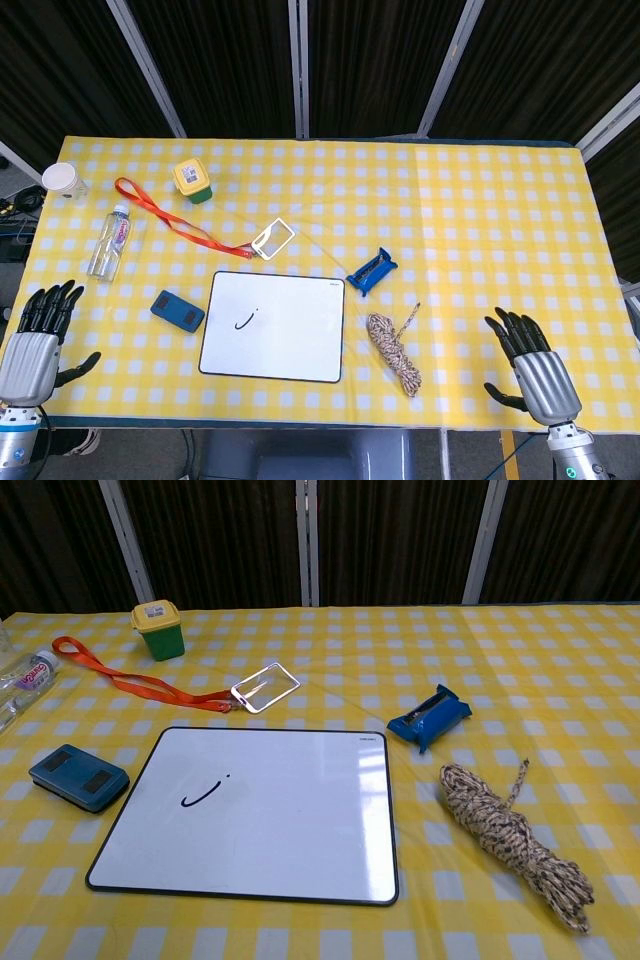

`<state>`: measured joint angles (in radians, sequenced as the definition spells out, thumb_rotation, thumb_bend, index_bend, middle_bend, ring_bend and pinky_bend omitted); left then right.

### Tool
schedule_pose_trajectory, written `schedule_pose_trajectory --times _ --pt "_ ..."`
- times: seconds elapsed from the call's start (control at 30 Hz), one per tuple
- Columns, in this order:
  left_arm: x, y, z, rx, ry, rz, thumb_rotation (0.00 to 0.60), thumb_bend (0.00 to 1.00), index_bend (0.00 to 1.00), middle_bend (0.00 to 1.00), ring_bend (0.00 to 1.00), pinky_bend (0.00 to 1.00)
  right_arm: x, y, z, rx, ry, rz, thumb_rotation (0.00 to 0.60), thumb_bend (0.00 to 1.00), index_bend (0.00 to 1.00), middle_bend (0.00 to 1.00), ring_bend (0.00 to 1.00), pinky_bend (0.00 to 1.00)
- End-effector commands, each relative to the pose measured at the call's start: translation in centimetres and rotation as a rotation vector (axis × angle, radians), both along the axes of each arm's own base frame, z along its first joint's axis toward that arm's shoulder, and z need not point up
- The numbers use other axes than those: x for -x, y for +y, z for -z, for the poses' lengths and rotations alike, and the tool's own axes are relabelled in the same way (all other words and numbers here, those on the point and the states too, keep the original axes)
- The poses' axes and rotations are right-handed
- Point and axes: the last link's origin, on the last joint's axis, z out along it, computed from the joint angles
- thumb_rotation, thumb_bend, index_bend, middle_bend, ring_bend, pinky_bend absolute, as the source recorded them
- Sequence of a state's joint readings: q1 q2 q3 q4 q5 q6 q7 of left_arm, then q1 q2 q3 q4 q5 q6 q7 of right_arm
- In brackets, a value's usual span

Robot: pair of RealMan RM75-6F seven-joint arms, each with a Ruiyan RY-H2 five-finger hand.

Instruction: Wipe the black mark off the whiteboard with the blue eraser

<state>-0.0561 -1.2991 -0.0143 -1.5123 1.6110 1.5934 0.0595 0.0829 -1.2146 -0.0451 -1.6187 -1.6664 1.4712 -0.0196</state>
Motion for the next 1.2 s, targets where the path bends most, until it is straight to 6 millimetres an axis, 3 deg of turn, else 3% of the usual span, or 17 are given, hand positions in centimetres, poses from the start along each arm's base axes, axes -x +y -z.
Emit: schedule_pose_trajectory --times 0.03,0.63,0.73,0.83,1.2 --pt "0.0 0.0 0.0 -0.001 -0.001 0.000 0.600 0.17 0.00 0.00 0.00 0.00 0.0 0.0 0.0 0.001 -0.001 0.000 0.600 0.07 0.01 0.00 0.00 0.00" --pt "0.2 0.7 0.2 0.052 0.042 0.024 0.600 0.17 0.00 0.00 0.00 0.00 -0.1 -0.3 -0.8 0.031 -0.028 0.005 0.600 0.07 0.01 0.00 0.00 0.00" --pt "0.4 1.2 0.3 0.079 0.083 0.038 0.600 0.17 0.00 0.00 0.00 0.04 -0.1 -0.3 -1.0 0.038 -0.032 0.003 0.600 0.07 0.01 0.00 0.00 0.00" --pt "0.6 2.4 0.3 0.113 0.139 0.045 0.600 0.17 0.01 0.00 0.02 0.11 0.0 -0.3 -1.0 0.034 -0.032 0.006 0.600 0.07 0.01 0.00 0.00 0.00" --pt "1.4 7.1 2.7 0.309 0.343 0.059 0.600 0.19 0.18 0.05 0.12 0.18 0.0 -0.2 -0.8 0.025 -0.027 0.008 0.600 0.07 0.01 0.00 0.00 0.00"
